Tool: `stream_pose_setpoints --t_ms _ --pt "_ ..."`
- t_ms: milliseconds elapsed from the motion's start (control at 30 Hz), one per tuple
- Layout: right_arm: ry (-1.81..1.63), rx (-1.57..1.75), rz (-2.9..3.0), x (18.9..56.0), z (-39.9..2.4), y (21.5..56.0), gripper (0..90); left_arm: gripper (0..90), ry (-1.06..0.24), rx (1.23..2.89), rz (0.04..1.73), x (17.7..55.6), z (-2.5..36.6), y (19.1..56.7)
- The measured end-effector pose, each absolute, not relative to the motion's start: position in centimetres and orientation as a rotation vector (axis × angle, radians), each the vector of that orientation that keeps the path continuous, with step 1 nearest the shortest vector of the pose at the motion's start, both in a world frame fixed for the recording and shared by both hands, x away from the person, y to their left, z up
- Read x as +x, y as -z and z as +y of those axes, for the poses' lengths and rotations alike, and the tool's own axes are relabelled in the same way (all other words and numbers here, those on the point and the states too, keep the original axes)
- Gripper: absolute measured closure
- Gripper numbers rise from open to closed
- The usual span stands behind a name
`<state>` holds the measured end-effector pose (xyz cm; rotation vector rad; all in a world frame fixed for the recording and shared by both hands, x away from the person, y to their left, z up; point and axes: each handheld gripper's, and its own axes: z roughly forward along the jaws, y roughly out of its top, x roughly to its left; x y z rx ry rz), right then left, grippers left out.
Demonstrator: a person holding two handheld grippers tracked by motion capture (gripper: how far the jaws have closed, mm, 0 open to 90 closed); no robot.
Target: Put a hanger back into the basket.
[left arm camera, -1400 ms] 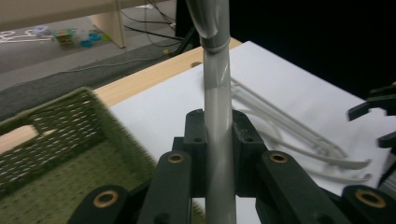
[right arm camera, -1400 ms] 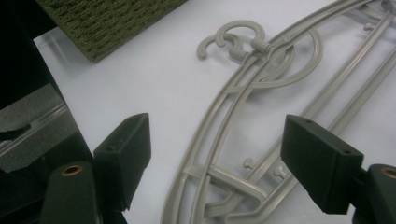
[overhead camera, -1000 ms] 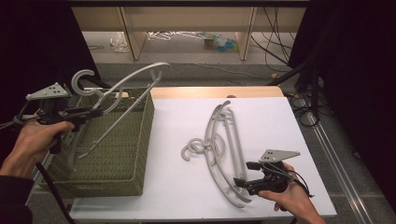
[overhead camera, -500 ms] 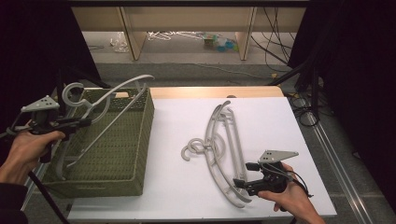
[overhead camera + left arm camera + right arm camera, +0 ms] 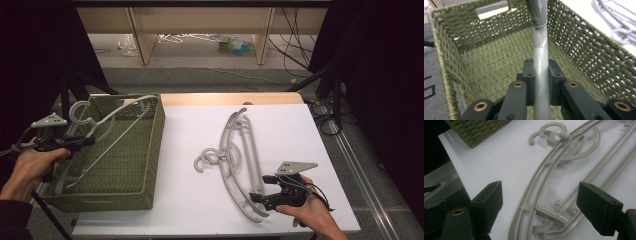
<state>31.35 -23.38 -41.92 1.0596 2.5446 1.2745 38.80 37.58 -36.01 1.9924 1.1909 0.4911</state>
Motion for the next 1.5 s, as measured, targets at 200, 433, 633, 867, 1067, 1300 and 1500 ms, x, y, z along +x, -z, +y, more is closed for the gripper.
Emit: stream_pose_setpoints --t_ms 200,433,633,867,1067,1300,1500 --pt "-1.273 1.070 2.552 31.3 -23.4 41.9 21.9 78.9 -0.478 2.055 1.229 39.4 38.1 37.0" --pt "-1.262 1.068 2.566 31.3 -23.3 41.9 21.9 78.8 -0.448 2.100 1.226 40.2 37.4 38.0" --pt "-1.254 1.067 2.571 31.4 -23.4 42.1 22.0 78.6 -0.446 2.108 1.298 41.4 36.6 39.5" --pt "-1.251 1.067 2.574 31.4 -23.4 42.3 22.0 75.9 -0.435 2.078 1.403 42.0 37.0 41.4" --pt "-1.248 1.067 2.579 31.4 -23.3 42.4 22.0 69.8 -0.516 2.095 1.439 41.8 37.5 41.7" --pt "-1.247 1.072 2.581 31.4 -23.3 42.5 22.1 56.4 -0.563 2.052 1.474 41.3 38.0 41.0" --pt "-1.253 1.075 2.572 31.4 -23.3 42.5 22.1 42.8 -0.660 2.006 1.449 39.9 37.5 38.9"
